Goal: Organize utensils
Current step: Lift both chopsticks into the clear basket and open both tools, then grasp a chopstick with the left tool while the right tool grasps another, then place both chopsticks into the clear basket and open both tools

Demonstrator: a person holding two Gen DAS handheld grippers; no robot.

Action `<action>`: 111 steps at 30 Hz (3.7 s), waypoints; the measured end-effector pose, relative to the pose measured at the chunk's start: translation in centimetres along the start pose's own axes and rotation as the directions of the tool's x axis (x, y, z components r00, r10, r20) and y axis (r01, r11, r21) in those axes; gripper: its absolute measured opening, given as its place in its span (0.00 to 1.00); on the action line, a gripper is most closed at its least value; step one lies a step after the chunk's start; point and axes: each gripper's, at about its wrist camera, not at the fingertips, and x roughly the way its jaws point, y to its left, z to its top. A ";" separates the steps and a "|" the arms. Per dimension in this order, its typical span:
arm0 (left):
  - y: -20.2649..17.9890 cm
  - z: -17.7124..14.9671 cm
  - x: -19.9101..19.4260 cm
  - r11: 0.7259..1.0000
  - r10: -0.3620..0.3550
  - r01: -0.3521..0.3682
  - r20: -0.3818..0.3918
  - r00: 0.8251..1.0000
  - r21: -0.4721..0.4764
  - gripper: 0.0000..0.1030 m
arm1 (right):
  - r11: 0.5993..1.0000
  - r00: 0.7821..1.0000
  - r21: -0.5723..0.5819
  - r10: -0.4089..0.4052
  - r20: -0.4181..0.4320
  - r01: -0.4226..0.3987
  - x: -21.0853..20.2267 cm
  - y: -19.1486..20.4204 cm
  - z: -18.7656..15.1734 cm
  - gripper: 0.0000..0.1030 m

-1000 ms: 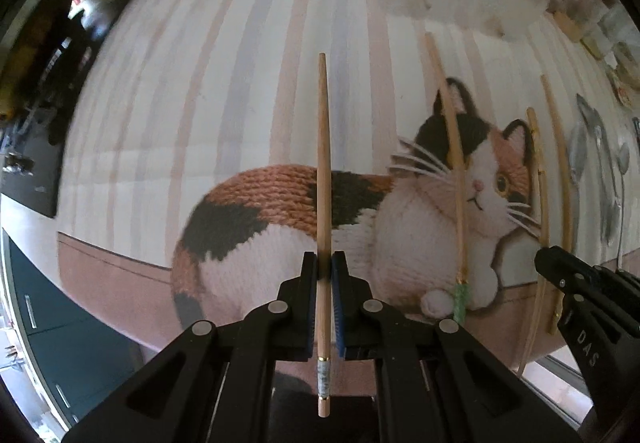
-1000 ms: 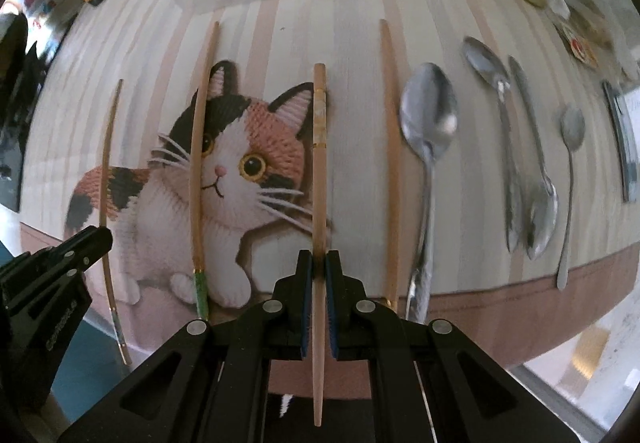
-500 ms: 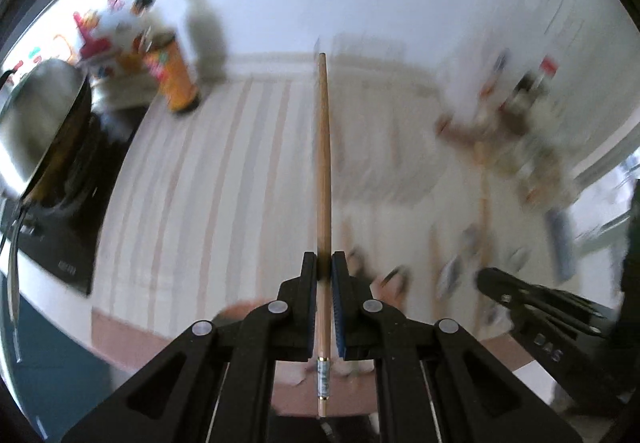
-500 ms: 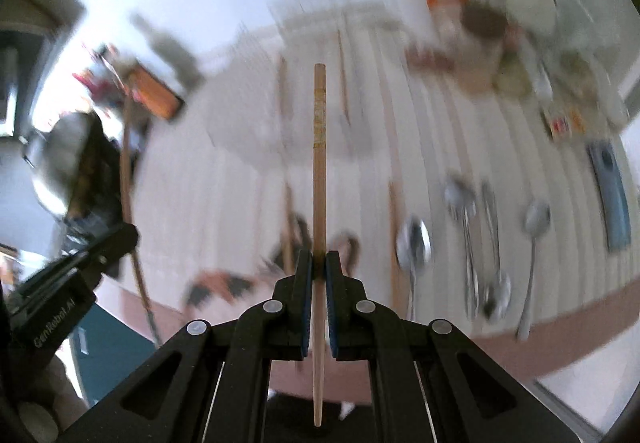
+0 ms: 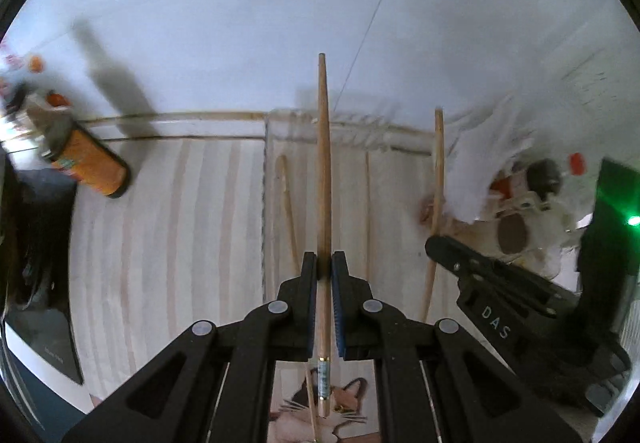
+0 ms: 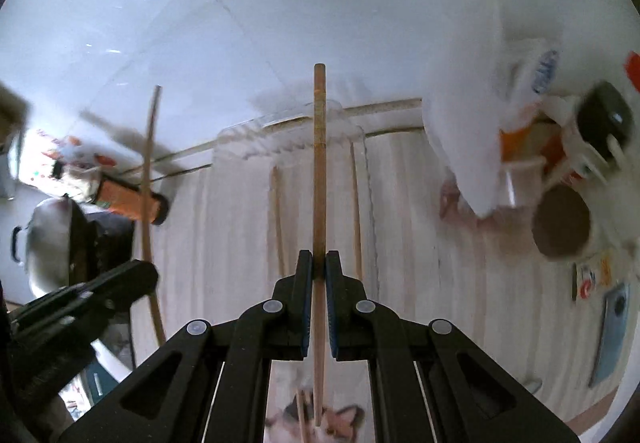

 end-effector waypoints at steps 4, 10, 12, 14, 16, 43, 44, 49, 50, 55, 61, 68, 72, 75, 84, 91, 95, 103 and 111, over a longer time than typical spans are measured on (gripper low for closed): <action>0.3 1.8 3.5 1.000 -0.007 0.007 -0.087 0.996 0.001 0.05 | 0.999 0.998 -0.023 -0.033 -0.048 0.031 3.2 0.4 1.6 0.06; 1.1 1.6 4.2 1.000 -0.011 0.008 -0.104 0.994 -0.028 0.06 | 0.997 0.990 -0.035 -0.070 -0.126 0.066 6.1 -0.1 2.6 0.44; 1.3 1.2 3.6 1.000 0.012 -0.015 -0.086 0.996 -0.025 0.07 | 0.997 0.991 -0.025 -0.069 -0.114 0.066 5.6 -0.5 2.3 0.45; 1.7 0.3 2.7 0.997 0.068 -0.069 -0.047 0.997 -0.018 0.09 | 0.997 0.993 -0.022 -0.069 -0.097 0.067 4.5 -0.9 1.8 0.45; 2.2 -1.0 1.7 0.994 0.101 -0.101 -0.002 0.995 -0.027 0.13 | 0.997 0.995 -0.028 -0.080 -0.068 0.078 3.0 -1.2 1.3 0.45; 1.2 -23.7 12.0 0.959 0.282 -0.274 -0.135 0.950 0.072 0.65 | 0.992 0.987 0.114 -0.030 -0.158 0.048 3.7 -9.9 -25.1 0.19; 1.3 -23.9 12.2 0.963 0.268 -0.262 -0.141 0.953 0.063 0.57 | 0.993 0.986 0.103 -0.037 -0.162 0.054 4.0 -9.9 -25.3 0.19; 2.3 -24.6 11.5 0.973 0.230 -0.228 -0.120 0.966 0.024 0.06 | 0.996 0.981 0.044 -0.069 -0.180 0.079 5.5 -8.8 -26.1 0.19; 2.6 -24.8 11.3 0.973 0.230 -0.229 -0.117 0.966 0.021 0.06 | 0.995 0.979 0.030 -0.085 -0.186 0.092 5.8 -8.5 -26.0 0.18; 4.1 -26.4 10.6 0.970 0.239 -0.242 -0.123 0.963 -0.008 0.06 | 0.977 0.964 -0.062 -0.209 -0.167 0.202 6.6 -6.6 -26.6 0.07; 5.5 -27.6 9.9 0.975 0.214 -0.220 -0.132 0.968 -0.029 0.06 | 0.973 0.957 -0.133 -0.213 -0.198 0.189 6.4 -4.1 -29.0 0.07; 5.8 -27.3 9.5 0.979 0.193 -0.200 -0.142 0.971 -0.039 0.06 | 0.975 0.952 -0.133 -0.206 -0.229 0.179 5.4 -4.3 -31.3 0.07; 5.9 -27.7 9.8 0.980 0.191 -0.198 -0.145 0.971 -0.033 0.07 | 0.976 0.949 -0.129 -0.205 -0.242 0.178 4.8 -5.1 -31.9 0.07; 5.8 -27.4 9.9 0.980 0.190 -0.196 -0.150 0.970 -0.030 0.07 | 0.974 0.947 -0.130 -0.211 -0.242 0.184 4.4 -5.3 -32.2 0.07; 5.8 -27.2 10.0 0.981 0.188 -0.193 -0.150 0.971 -0.018 0.08 | 0.969 0.940 -0.131 -0.236 -0.249 0.208 6.1 -3.7 -29.0 0.07; 5.0 -27.1 10.1 0.977 0.208 -0.211 -0.136 0.968 -0.005 0.05 | 0.966 0.940 -0.138 -0.248 -0.235 0.220 6.7 -3.2 -29.2 0.07; 4.4 -27.1 8.1 0.976 0.217 -0.218 -0.087 0.972 -0.003 0.04 | 0.976 0.954 -0.109 -0.208 -0.214 0.188 5.3 -3.2 -29.5 0.07; 2.8 -25.3 1.6 0.980 0.201 -0.201 0.057 0.978 -0.018 0.04 | 0.989 0.985 -0.102 -0.123 -0.122 0.110 0.1 -2.1 -27.6 0.06; 2.0 -21.8 -4.6 0.992 0.123 -0.121 0.176 0.977 -0.020 0.04 | 0.996 0.999 -0.085 -0.040 -0.010 0.039 -5.9 -1.5 -22.8 0.06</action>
